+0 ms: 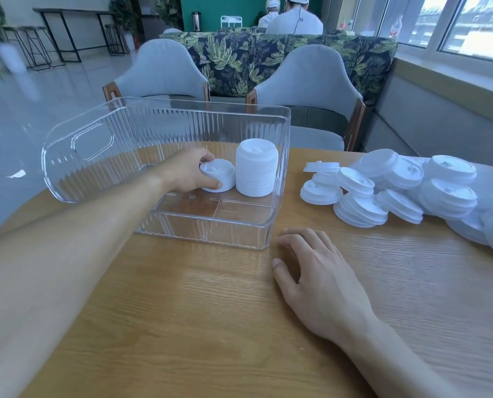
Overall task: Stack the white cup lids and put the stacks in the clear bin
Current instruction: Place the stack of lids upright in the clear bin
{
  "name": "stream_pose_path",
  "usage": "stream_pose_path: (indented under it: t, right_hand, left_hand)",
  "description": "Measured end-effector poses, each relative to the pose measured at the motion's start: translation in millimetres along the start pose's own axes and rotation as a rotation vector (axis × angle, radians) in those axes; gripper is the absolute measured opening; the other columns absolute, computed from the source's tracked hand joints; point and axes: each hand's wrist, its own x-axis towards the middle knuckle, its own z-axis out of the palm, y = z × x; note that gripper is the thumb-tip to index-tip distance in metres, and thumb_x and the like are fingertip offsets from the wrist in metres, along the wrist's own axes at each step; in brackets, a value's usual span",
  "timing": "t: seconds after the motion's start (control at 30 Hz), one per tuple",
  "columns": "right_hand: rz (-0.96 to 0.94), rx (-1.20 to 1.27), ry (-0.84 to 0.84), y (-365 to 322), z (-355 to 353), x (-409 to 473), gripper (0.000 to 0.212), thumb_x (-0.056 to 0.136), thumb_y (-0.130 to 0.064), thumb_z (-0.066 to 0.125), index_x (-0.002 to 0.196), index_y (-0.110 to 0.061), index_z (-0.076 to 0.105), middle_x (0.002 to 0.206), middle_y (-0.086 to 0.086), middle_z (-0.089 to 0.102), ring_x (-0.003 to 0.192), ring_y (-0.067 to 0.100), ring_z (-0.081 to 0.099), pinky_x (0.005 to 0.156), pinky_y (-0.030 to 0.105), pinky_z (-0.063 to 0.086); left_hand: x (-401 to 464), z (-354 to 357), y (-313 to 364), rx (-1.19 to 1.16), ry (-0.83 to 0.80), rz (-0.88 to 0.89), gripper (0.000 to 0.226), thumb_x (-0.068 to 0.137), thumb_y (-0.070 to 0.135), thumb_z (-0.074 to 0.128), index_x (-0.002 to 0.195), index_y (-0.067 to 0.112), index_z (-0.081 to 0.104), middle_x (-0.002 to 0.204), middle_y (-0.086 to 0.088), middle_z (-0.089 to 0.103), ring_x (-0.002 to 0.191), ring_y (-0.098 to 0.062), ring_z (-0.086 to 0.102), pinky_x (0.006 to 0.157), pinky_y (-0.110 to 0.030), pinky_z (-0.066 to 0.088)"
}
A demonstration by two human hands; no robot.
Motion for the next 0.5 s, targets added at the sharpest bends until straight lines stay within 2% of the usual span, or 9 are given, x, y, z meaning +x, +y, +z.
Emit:
stream_pose_path:
  t: [0.17,0.27,0.4,0.5]
  right_hand:
    - [0.003,-0.01,-0.008,0,0,0,0.027,0.095,-0.042,0.05,0.115,-0.027,0.06,0.125,-0.018,0.054,0.121,0.008,0.045,0.098,0.022,0.037]
    - [0.004,-0.006,-0.014,0,-2,1,0.026,0.096,-0.042,0.052,0.115,-0.026,0.06,0.124,-0.018,0.054,0.12,0.008,0.044,0.099,0.021,0.036]
    - [0.006,0.013,-0.029,1,-5,1,0.026,0.096,-0.041,0.052,0.115,-0.025,0.061,0.126,-0.017,0.053,0.12,0.008,0.043,0.101,0.024,0.038]
    - [0.008,0.019,-0.023,0,-6,-1,0.025,0.097,-0.04,0.051,0.115,-0.026,0.061,0.125,-0.017,0.054,0.12,0.008,0.043,0.099,0.024,0.04]
  left_hand:
    - [2,-3,1,0.038,-0.044,-0.016,0.068,0.083,0.033,0.085,0.141,0.021,0.051,0.139,0.0,0.055,0.108,-0.03,0.068,0.093,-0.045,0.058]
    - [2,-5,3,0.078,-0.067,0.003,0.07,0.086,0.034,0.083,0.145,0.021,0.047,0.145,-0.002,0.053,0.114,-0.031,0.066,0.088,-0.038,0.055]
    - [-2,-4,11,0.178,-0.051,0.053,0.084,0.091,0.046,0.074,0.158,0.018,0.032,0.162,-0.004,0.037,0.134,-0.03,0.053,0.108,-0.043,0.046]
    - [-11,-8,17,0.223,0.025,0.07,0.075,0.097,0.053,0.061,0.156,0.016,0.034,0.16,-0.008,0.038,0.141,-0.029,0.044,0.113,-0.043,0.039]
